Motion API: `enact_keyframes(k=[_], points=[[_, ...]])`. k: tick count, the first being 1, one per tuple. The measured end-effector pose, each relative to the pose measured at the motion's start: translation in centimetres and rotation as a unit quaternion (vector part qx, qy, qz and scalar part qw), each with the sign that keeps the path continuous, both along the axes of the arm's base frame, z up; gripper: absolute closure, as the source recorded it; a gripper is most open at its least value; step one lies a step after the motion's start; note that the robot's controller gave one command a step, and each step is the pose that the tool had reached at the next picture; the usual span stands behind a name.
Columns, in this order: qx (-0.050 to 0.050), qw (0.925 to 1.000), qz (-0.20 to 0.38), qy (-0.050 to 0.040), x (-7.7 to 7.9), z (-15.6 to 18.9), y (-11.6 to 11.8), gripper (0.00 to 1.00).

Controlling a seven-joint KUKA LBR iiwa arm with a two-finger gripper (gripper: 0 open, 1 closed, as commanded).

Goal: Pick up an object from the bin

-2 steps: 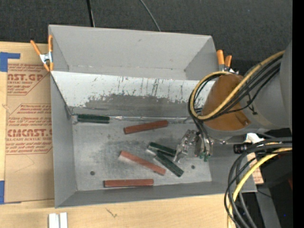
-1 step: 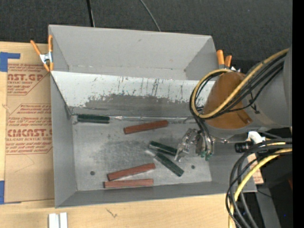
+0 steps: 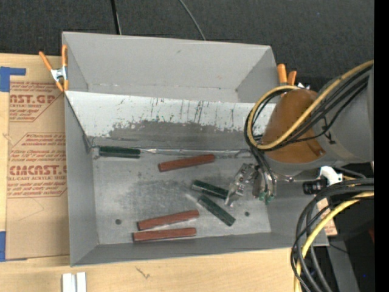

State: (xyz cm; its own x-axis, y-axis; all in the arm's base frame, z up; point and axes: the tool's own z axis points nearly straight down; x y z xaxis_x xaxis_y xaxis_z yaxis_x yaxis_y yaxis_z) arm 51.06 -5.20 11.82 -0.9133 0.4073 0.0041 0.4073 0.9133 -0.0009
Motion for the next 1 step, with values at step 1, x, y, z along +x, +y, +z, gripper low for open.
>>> enact_keyframes(k=[1], points=[[0.0, 1.0, 0.0, 0.0001, -0.03, 1.8, 0.0, 1.0]])
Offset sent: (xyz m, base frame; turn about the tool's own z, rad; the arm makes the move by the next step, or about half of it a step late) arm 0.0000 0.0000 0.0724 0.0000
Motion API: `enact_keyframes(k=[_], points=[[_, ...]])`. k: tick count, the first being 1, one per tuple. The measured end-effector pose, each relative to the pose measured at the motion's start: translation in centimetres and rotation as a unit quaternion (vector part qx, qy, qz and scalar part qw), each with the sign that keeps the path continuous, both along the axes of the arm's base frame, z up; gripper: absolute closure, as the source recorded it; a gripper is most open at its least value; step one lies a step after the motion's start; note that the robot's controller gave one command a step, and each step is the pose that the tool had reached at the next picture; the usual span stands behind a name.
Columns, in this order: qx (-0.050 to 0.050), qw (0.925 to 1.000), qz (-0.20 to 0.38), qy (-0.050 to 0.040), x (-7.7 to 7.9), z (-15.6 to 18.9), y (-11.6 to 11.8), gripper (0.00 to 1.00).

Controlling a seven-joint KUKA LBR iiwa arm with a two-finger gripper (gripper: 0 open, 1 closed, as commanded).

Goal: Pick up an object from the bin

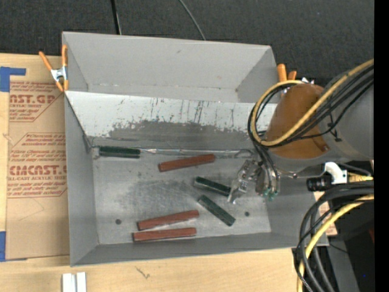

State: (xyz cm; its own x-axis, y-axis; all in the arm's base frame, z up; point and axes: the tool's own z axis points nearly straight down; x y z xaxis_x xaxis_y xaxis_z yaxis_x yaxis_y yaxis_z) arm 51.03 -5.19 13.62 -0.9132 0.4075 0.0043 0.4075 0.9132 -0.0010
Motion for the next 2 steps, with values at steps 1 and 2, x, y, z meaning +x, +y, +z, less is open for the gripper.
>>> enact_keyframes(k=[1, 2], points=[[0.0, 1.0, 0.0, -0.001, 0.0, 1.6, 0.0, 1.0], [0.0, 1.0, 0.0, -0.0033, 0.1, 3.0, 0.0, 1.0]])
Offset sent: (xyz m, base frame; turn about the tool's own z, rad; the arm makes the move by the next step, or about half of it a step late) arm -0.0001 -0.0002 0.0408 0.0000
